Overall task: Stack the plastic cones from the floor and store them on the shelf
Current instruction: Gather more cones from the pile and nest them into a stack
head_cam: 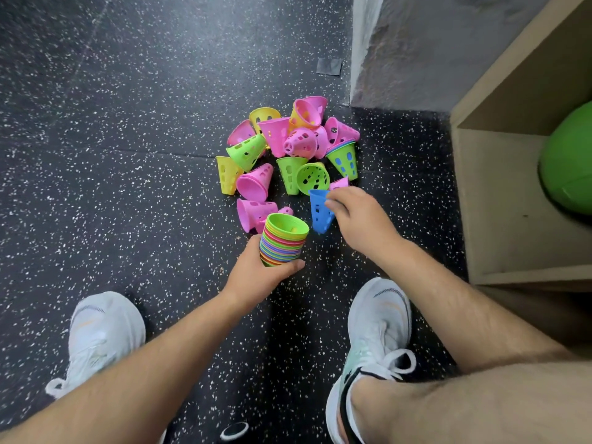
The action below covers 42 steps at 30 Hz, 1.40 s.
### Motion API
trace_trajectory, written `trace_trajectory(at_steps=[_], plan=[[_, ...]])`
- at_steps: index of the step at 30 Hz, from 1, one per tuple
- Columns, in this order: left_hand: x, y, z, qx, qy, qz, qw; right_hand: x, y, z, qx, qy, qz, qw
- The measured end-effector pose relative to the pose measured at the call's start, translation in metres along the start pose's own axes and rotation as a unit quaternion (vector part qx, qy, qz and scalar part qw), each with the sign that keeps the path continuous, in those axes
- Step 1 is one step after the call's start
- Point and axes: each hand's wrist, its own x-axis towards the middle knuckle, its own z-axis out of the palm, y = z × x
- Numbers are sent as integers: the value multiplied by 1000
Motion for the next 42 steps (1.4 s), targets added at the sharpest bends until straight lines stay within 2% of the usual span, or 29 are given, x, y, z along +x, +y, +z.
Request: trace_trajectory(at_steps=[3,7,12,16,18,22,27,34,42], plan=[[-3,0,4,-12,-6,-4,1000,-7,-13,-14,71,71,24,995],[-9,-1,5,-12,-4,-6,1000,-13,-31,-13,105,67,15,992],[-11,-3,-2,-18,14,-5,1000,-20,-47,9,100,-15,-21,995],[-9,-13,-13,-21,17,-17,1000,-22,-54,26,123,-143,-25,982],[-9,-23,-20,-12,23,-26,999,-15,-53,33,122,-161,-27,979],[-12,-34,-30,-18,41,-41,998,5,-44,44,-22,-158,-116,980],[-8,-39,-38,-27,41,-51,997,22,-41,55,-185,-205,-205,939],[-6,-44,-43,-32,29,-55,998,30,-38,61,-229,-200,-257,917],[-7,-44,-42,-27,22,-51,998,32,-29,63,-244,-153,-268,919]])
